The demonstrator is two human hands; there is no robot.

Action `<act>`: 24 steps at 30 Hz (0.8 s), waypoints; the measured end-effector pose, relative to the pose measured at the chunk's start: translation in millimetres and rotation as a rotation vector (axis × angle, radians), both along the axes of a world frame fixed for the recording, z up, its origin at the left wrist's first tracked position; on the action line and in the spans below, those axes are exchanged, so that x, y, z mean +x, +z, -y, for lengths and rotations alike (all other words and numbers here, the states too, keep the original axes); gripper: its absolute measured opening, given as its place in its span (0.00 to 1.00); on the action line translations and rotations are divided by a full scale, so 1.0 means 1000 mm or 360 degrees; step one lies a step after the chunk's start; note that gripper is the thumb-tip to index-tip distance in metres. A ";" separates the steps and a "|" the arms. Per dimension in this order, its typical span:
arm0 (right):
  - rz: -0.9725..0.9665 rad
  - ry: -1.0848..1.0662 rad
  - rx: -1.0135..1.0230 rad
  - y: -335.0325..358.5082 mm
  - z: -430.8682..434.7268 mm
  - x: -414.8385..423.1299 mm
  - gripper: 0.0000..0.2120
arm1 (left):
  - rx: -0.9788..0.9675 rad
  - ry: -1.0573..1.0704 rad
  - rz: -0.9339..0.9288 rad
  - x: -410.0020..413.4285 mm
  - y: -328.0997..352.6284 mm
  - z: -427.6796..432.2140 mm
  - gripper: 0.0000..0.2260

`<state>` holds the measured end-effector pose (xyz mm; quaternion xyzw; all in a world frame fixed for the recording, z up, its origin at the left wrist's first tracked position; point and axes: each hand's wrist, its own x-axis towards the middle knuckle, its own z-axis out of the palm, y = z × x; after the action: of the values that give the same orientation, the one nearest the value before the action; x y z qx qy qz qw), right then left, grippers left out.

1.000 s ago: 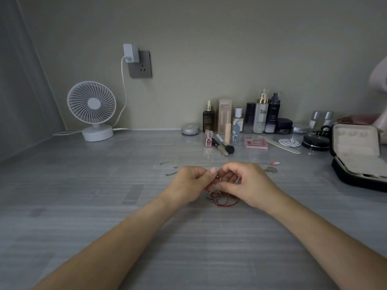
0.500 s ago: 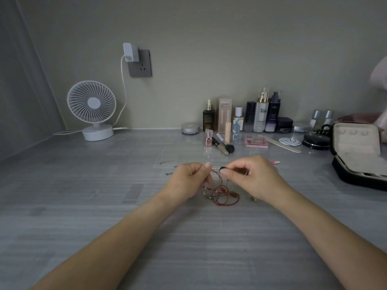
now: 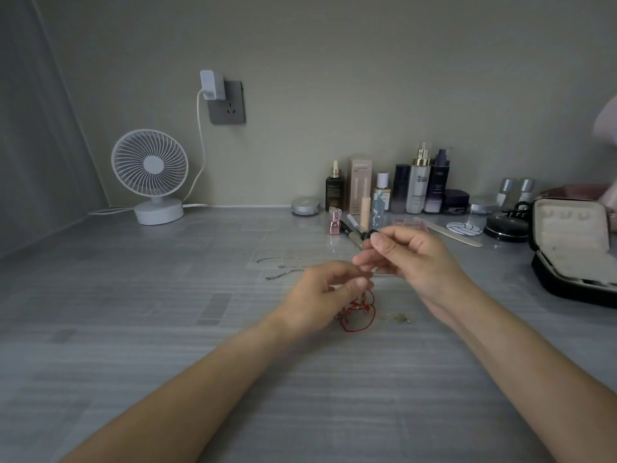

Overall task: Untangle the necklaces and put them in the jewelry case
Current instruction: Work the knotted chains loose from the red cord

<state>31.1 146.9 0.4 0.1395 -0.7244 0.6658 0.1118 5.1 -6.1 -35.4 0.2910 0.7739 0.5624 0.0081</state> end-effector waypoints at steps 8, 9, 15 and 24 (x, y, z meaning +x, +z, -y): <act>0.0042 0.0019 -0.0094 0.006 -0.002 0.004 0.08 | 0.0159 0.0121 0.0189 -0.004 0.000 0.002 0.07; 0.0030 0.0011 -0.0072 0.006 -0.002 0.005 0.08 | 0.0171 0.0158 0.0173 -0.003 0.001 0.002 0.06; 0.0027 -0.0080 -0.0023 0.006 -0.008 0.004 0.09 | 0.0367 0.0325 0.0229 -0.005 0.012 0.012 0.11; 0.0122 -0.0074 0.0120 0.000 -0.007 0.002 0.07 | 0.0782 0.0107 0.0462 -0.009 0.012 0.014 0.10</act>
<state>33.1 154.1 0.0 0.1012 -0.7558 0.6401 0.0941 -3.8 -20.2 -23.3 0.1749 0.6144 0.7688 0.0293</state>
